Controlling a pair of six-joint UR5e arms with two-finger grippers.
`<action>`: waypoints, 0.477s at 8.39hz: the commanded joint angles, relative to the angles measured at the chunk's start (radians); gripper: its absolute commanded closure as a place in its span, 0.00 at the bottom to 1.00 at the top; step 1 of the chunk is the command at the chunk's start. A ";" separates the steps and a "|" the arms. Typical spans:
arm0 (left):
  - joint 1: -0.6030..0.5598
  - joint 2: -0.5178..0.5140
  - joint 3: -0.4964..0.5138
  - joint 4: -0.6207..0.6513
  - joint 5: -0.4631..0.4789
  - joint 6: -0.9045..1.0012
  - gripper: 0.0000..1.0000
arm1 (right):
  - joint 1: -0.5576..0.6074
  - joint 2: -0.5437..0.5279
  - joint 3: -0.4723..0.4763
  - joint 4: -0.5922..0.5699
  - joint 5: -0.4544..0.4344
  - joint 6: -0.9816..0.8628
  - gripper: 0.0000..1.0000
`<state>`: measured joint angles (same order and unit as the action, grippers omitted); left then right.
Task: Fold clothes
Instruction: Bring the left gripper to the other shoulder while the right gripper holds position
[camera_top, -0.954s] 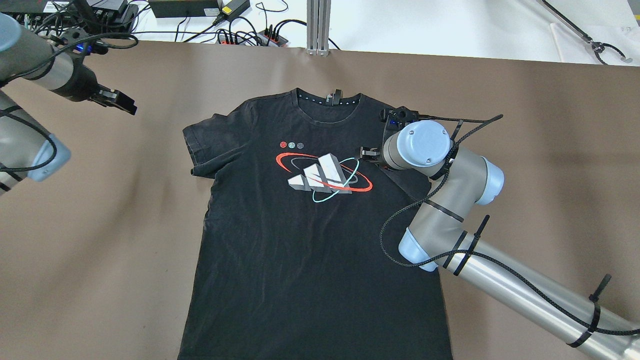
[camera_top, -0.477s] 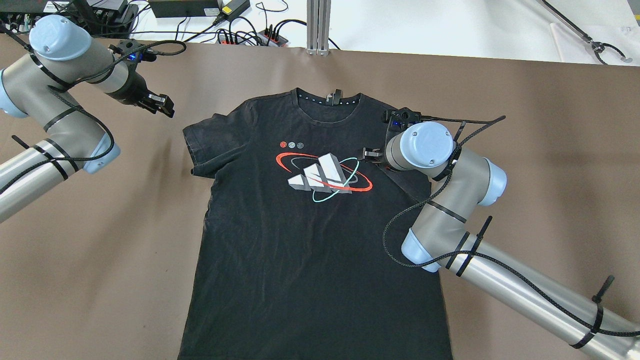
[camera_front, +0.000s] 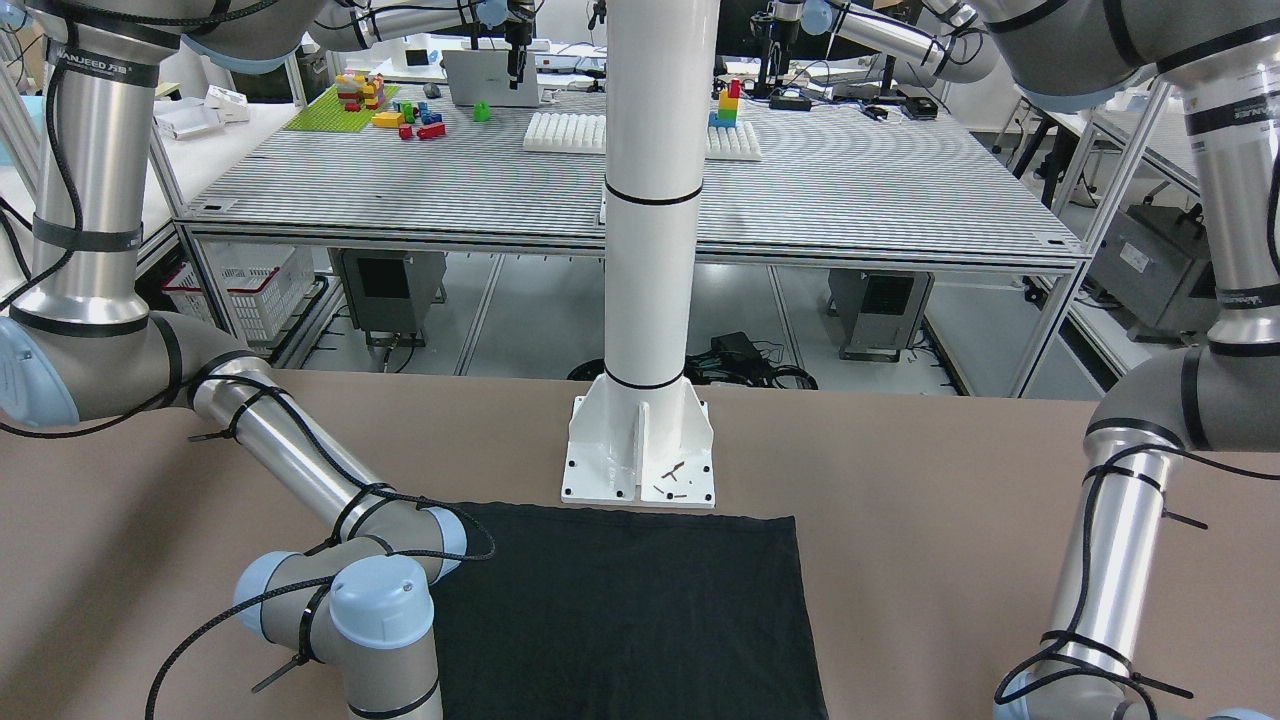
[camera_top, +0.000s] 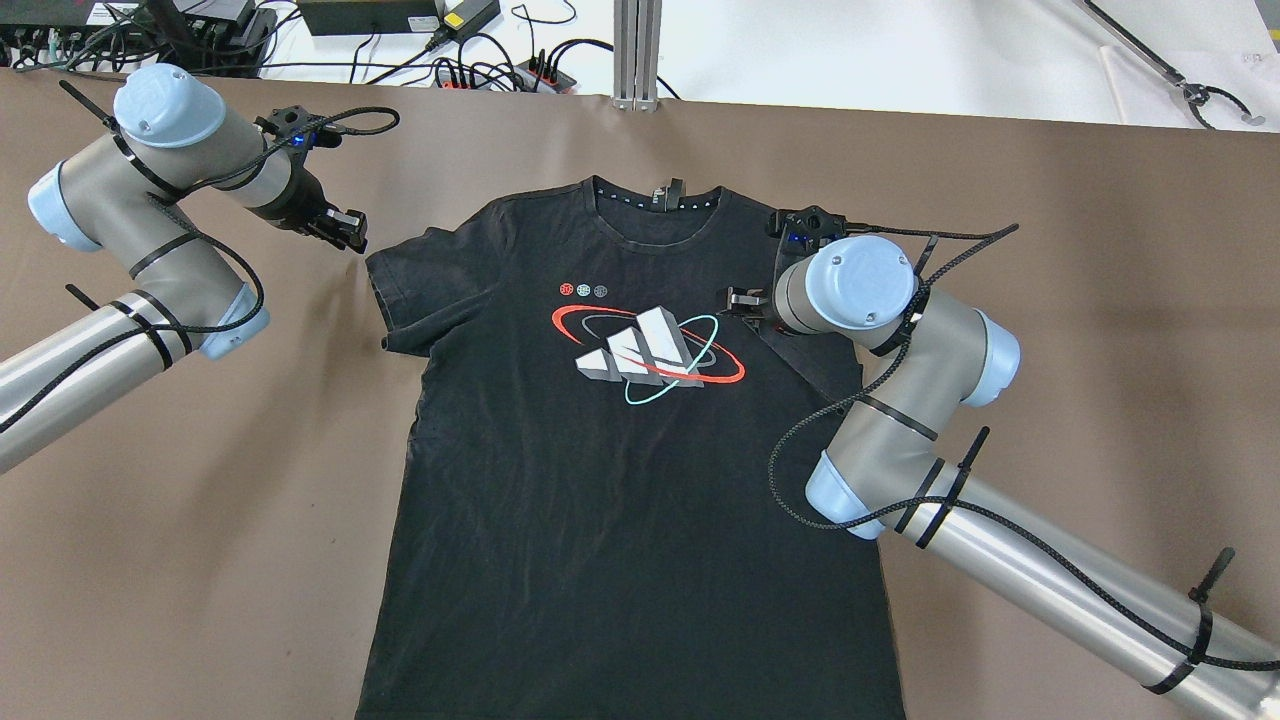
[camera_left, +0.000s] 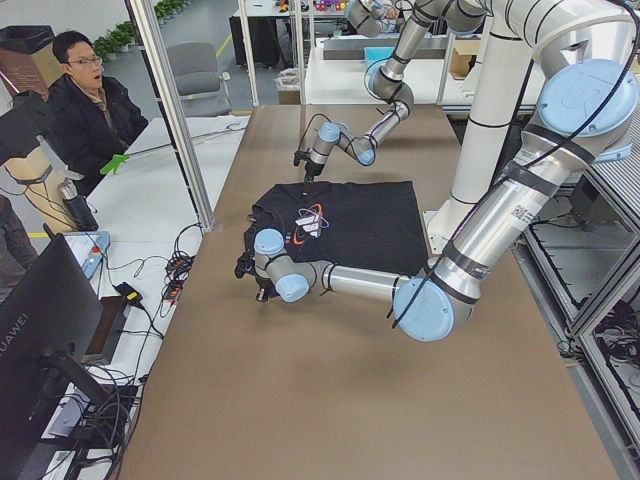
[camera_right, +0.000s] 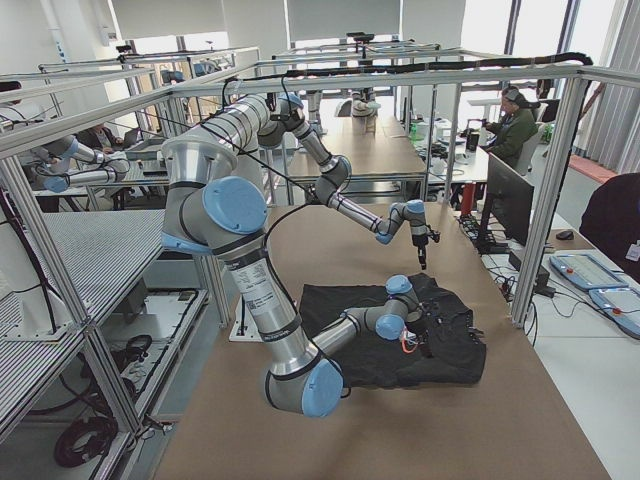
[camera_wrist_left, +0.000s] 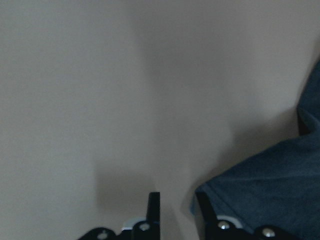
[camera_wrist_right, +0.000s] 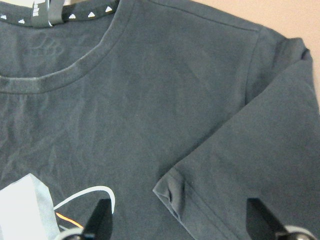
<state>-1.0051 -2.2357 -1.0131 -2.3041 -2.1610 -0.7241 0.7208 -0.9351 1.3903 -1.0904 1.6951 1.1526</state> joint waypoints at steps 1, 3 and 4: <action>0.011 -0.008 0.013 -0.003 0.001 -0.009 0.67 | 0.002 -0.002 0.007 0.000 0.000 -0.001 0.06; 0.019 -0.019 0.031 -0.005 0.001 -0.009 0.67 | 0.002 -0.005 0.015 0.000 0.000 -0.001 0.06; 0.031 -0.022 0.048 -0.020 0.003 -0.009 0.67 | 0.002 -0.005 0.015 0.000 0.000 -0.001 0.06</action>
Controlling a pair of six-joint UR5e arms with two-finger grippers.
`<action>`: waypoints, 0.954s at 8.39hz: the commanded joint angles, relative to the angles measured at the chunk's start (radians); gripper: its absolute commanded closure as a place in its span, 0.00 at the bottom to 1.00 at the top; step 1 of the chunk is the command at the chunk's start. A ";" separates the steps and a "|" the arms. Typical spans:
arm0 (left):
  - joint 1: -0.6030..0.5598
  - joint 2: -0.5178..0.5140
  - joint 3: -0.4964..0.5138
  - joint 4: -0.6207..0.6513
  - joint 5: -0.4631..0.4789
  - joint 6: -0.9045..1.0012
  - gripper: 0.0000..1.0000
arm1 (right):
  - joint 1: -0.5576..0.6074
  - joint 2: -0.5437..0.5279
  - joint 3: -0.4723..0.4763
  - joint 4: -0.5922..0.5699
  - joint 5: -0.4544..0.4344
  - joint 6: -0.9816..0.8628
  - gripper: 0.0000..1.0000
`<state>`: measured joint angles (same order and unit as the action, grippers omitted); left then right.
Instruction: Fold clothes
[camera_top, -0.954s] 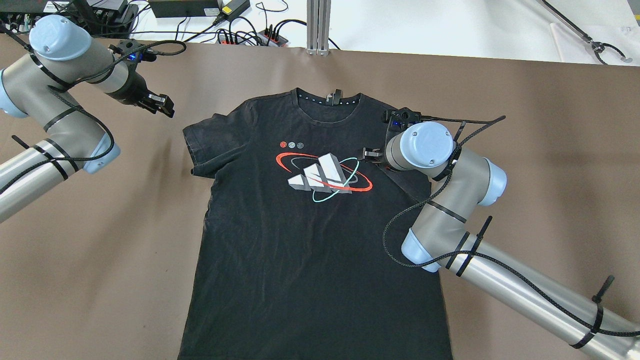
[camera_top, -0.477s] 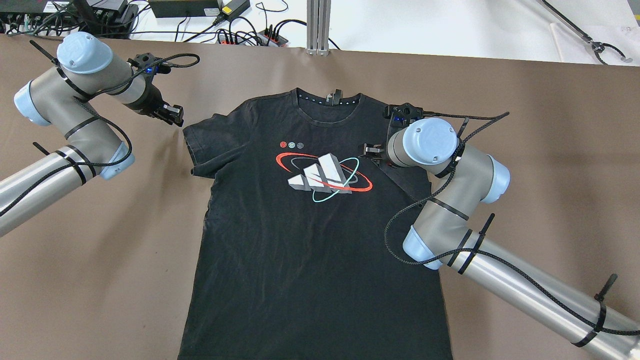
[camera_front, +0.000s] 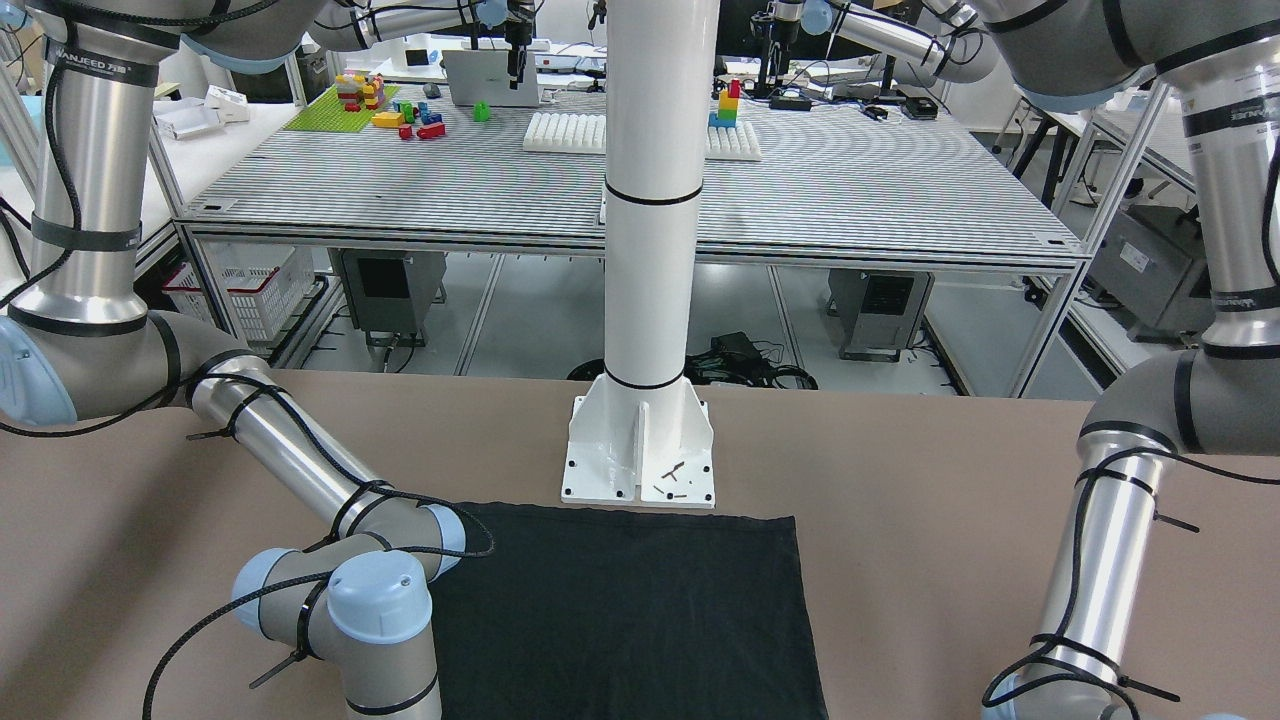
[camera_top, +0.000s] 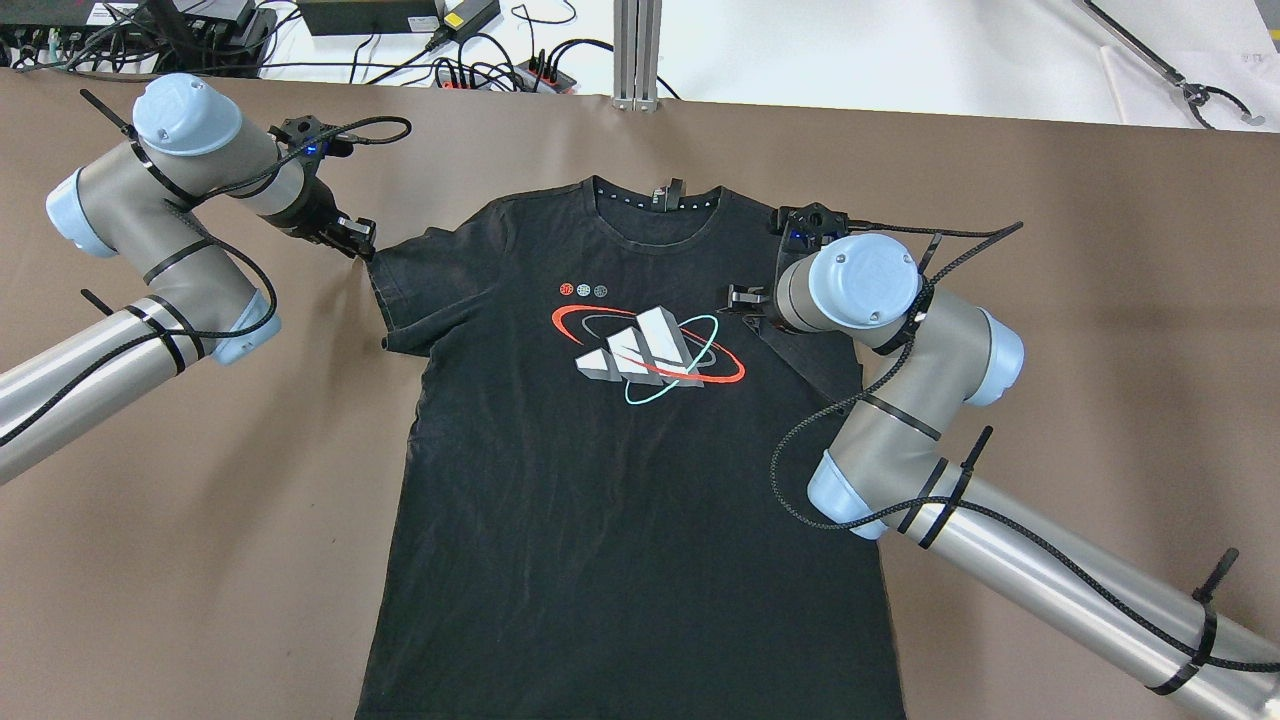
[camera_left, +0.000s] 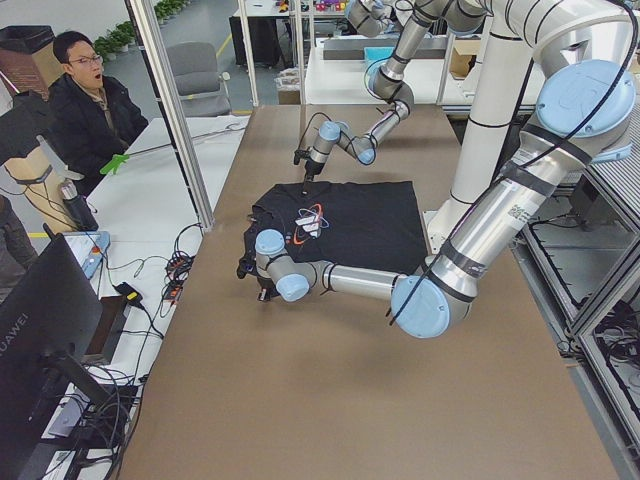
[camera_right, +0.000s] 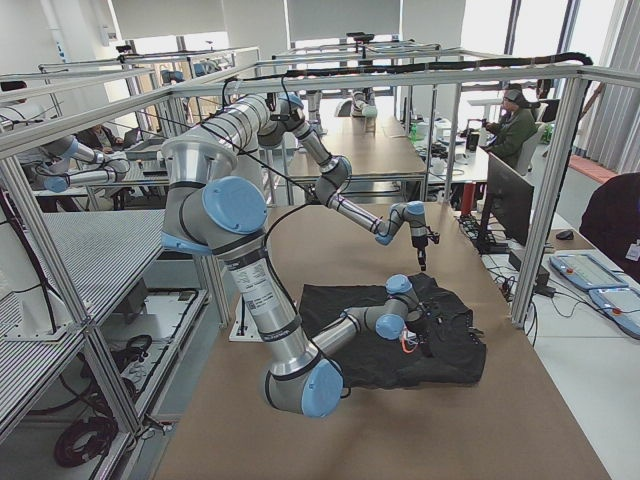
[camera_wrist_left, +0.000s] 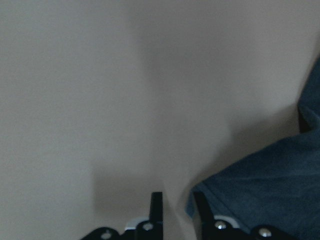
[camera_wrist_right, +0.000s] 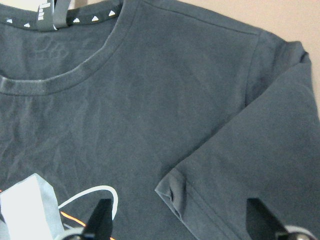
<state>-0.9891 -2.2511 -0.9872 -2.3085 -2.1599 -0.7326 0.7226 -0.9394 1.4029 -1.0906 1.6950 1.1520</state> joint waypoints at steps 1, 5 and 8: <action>0.018 -0.013 0.059 -0.066 0.002 -0.013 0.66 | 0.001 -0.001 0.002 0.000 0.000 0.000 0.06; 0.027 -0.047 0.046 -0.071 0.000 -0.050 1.00 | 0.001 -0.002 0.002 -0.005 -0.002 0.002 0.06; 0.020 0.028 -0.148 -0.052 -0.009 -0.089 1.00 | 0.001 -0.022 0.002 -0.011 -0.023 0.005 0.06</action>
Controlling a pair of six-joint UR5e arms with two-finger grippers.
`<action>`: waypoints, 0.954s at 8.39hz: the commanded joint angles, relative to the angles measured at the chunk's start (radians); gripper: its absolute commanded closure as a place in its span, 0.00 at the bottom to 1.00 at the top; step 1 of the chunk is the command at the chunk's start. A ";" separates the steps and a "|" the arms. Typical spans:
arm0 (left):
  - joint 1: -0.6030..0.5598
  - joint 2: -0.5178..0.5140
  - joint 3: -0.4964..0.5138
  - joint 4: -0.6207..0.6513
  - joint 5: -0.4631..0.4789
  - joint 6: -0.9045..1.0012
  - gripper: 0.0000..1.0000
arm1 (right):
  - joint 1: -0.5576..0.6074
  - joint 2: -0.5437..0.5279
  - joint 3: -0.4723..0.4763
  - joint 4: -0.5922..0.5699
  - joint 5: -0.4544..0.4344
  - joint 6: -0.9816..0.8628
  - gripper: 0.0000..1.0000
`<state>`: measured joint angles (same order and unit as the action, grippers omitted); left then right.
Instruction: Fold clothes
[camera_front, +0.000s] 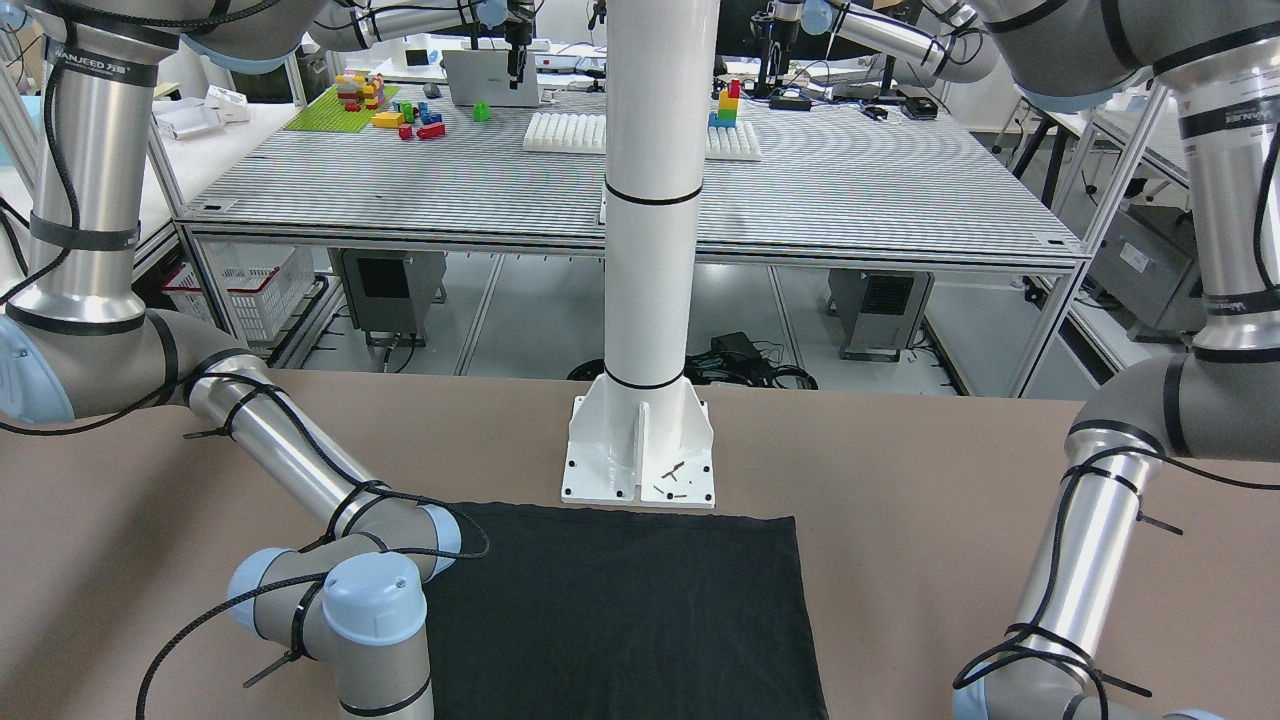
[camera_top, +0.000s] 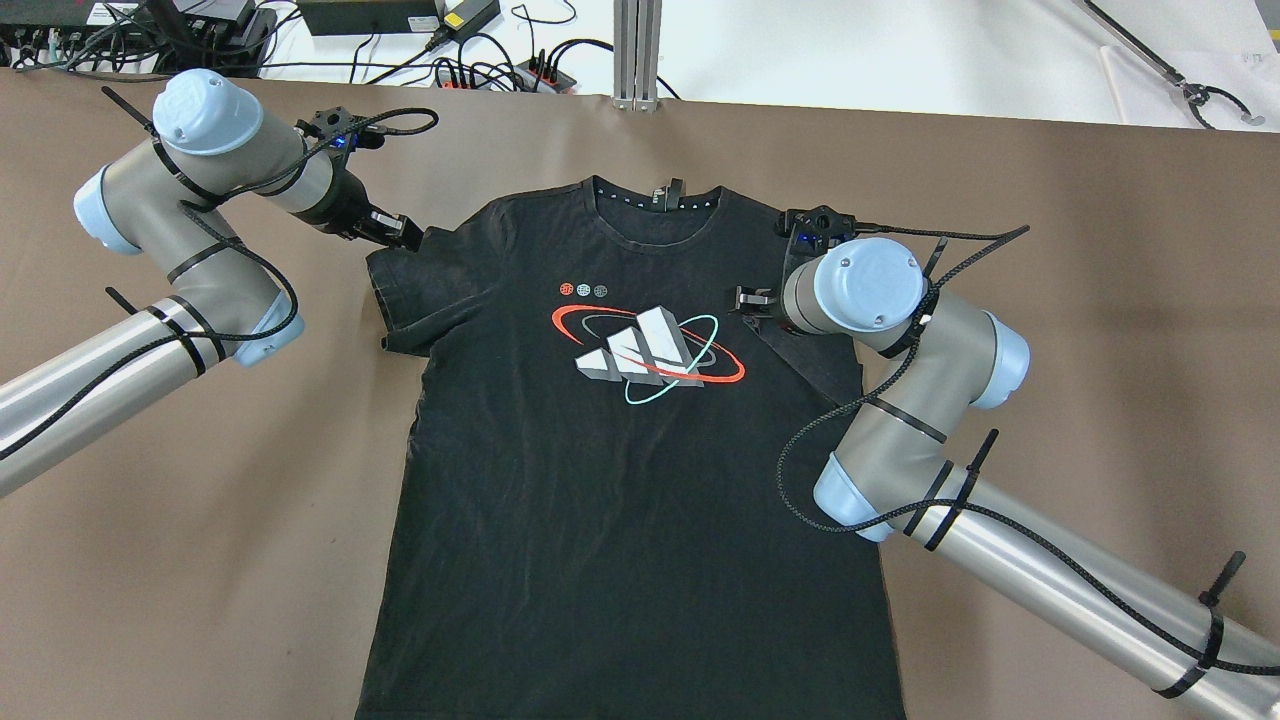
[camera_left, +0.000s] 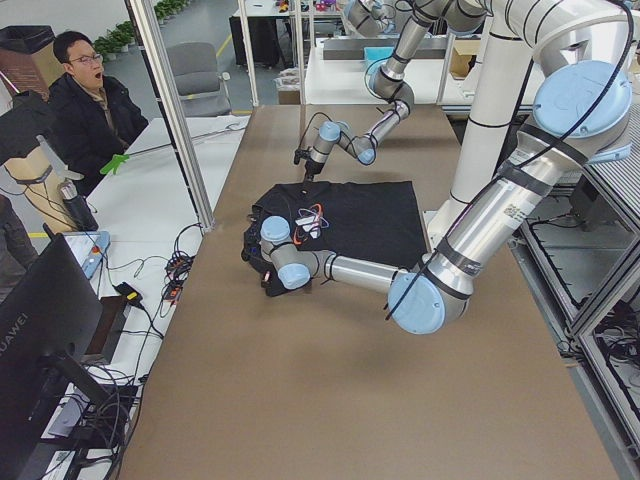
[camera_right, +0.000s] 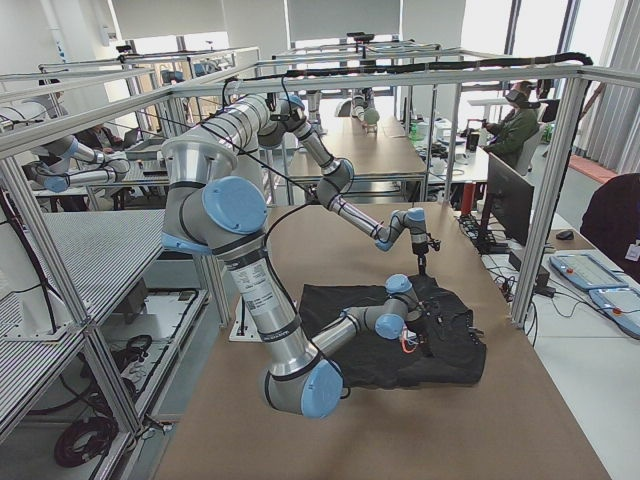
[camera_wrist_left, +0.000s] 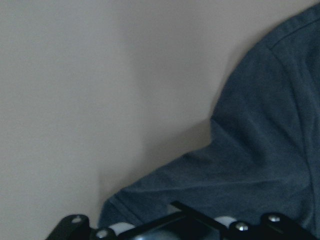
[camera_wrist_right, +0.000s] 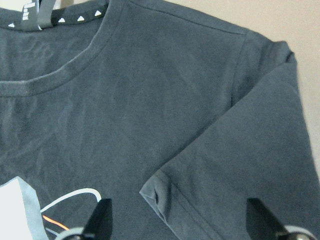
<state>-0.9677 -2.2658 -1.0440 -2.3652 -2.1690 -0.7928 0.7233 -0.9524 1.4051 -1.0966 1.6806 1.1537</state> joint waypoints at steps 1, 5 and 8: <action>0.000 0.049 -0.084 0.004 0.009 -0.019 1.00 | -0.001 -0.012 0.000 -0.008 -0.027 0.004 0.06; -0.009 0.063 -0.068 0.003 0.031 -0.014 0.11 | 0.001 -0.051 0.002 -0.009 -0.071 0.014 0.06; -0.002 0.060 -0.022 -0.002 0.038 -0.006 0.23 | -0.001 -0.048 0.005 -0.006 -0.071 0.011 0.06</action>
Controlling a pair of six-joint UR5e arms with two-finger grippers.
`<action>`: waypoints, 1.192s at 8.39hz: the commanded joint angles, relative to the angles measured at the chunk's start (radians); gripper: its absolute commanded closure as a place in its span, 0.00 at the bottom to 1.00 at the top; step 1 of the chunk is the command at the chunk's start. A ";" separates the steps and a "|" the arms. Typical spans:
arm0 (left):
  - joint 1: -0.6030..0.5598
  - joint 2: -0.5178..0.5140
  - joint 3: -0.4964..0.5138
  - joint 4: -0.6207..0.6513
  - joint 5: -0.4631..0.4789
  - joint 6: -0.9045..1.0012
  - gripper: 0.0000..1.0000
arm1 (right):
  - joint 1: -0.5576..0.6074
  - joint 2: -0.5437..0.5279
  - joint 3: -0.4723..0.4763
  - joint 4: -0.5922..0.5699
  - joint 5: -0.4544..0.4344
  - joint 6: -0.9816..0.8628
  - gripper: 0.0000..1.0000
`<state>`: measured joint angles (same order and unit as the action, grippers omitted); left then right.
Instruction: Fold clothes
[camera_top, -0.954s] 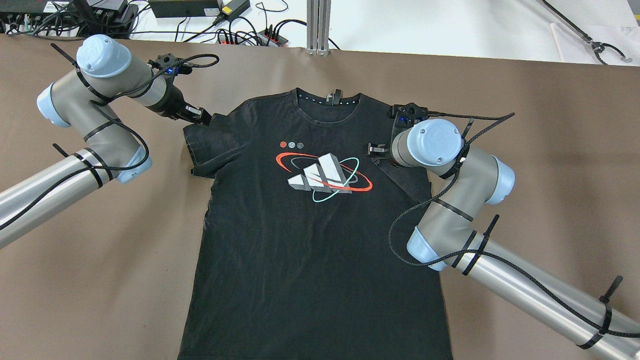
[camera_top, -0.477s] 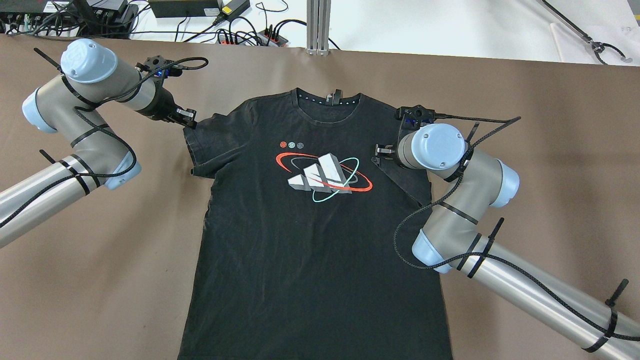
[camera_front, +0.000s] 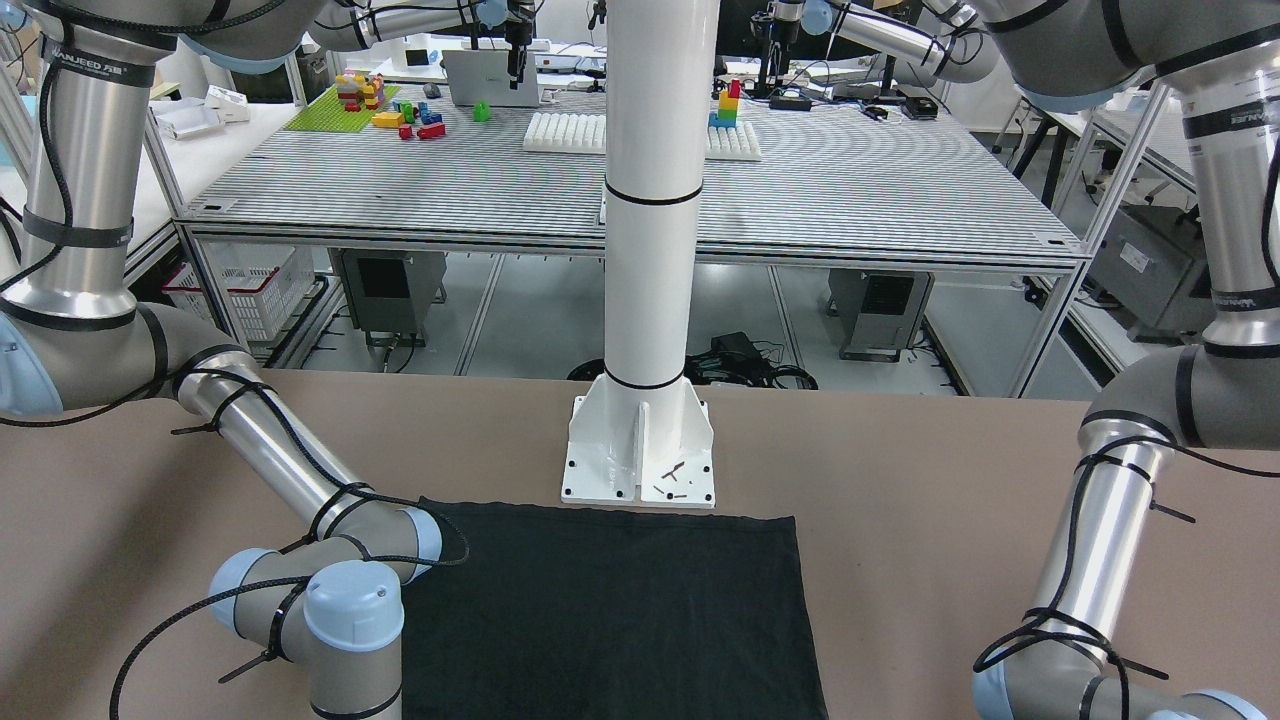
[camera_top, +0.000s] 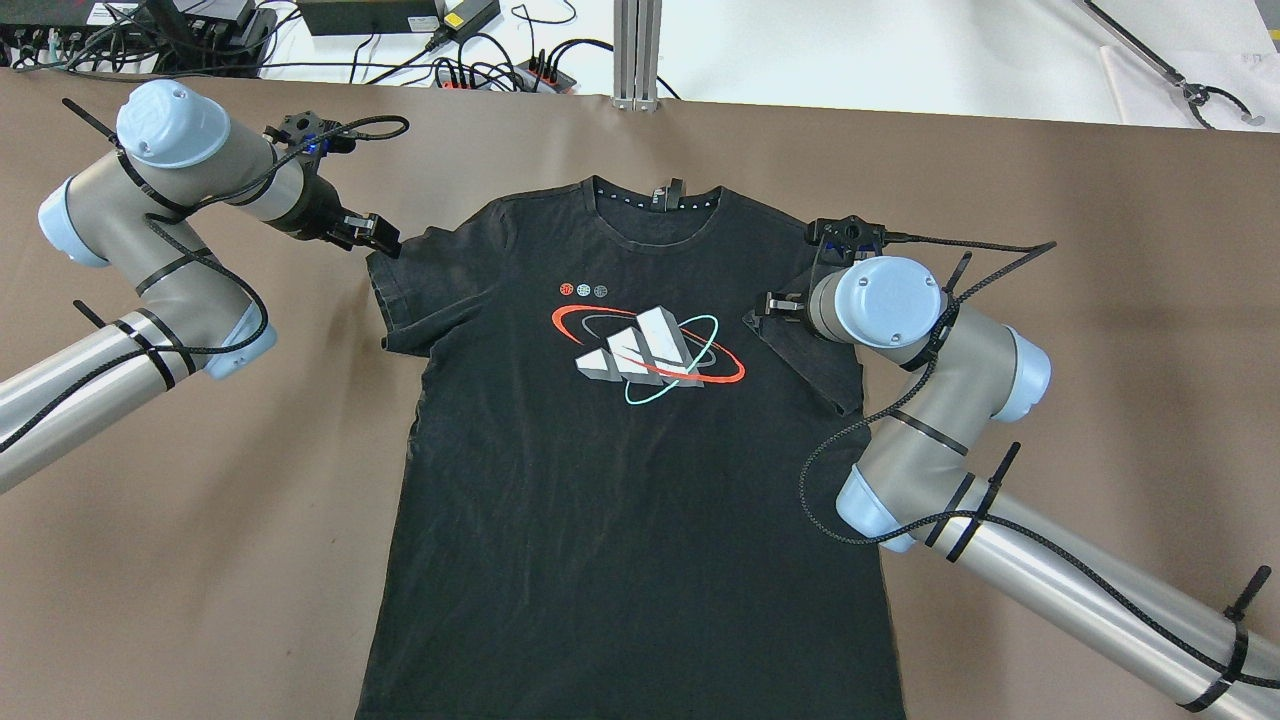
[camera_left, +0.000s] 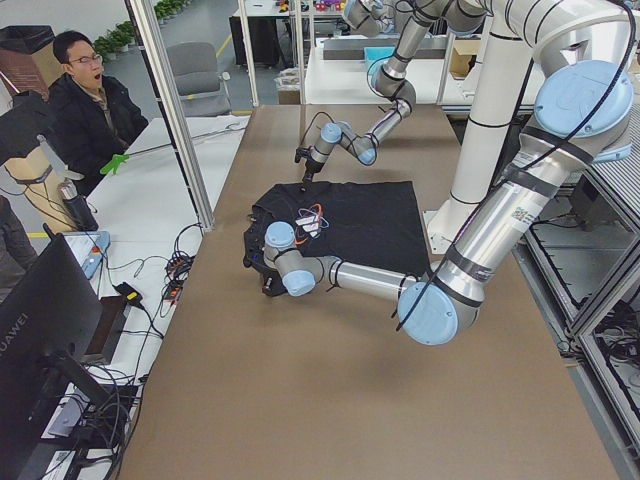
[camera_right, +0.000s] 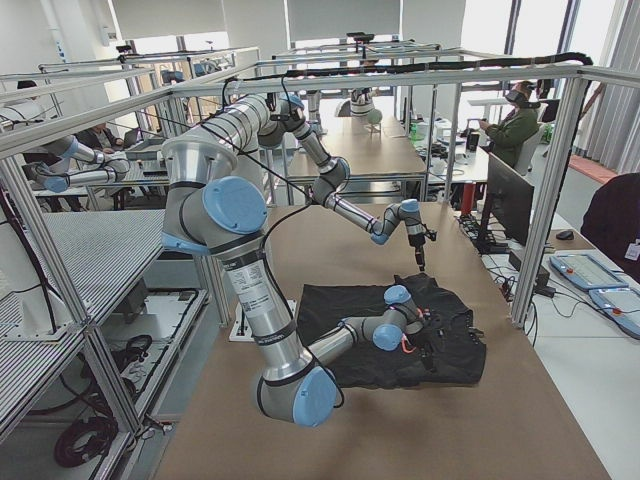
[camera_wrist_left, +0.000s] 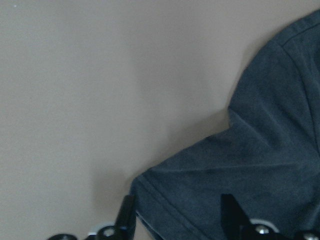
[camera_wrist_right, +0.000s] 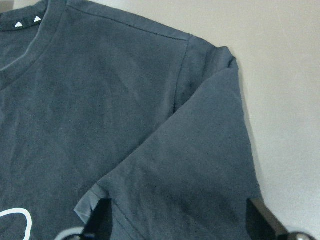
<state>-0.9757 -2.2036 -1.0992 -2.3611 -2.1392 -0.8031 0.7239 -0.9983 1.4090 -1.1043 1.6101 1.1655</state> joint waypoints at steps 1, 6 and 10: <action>0.009 -0.010 0.048 -0.006 0.022 0.004 0.31 | -0.001 0.001 0.002 0.001 -0.001 0.000 0.06; 0.009 -0.025 0.077 -0.006 0.022 0.002 0.46 | -0.001 -0.003 0.002 0.006 -0.001 0.000 0.06; 0.008 -0.061 0.125 -0.007 0.022 0.002 0.60 | -0.001 -0.002 0.002 0.006 -0.001 0.002 0.06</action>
<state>-0.9660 -2.2586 -0.9850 -2.3681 -2.1169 -0.8007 0.7225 -1.0016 1.4112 -1.0984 1.6092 1.1672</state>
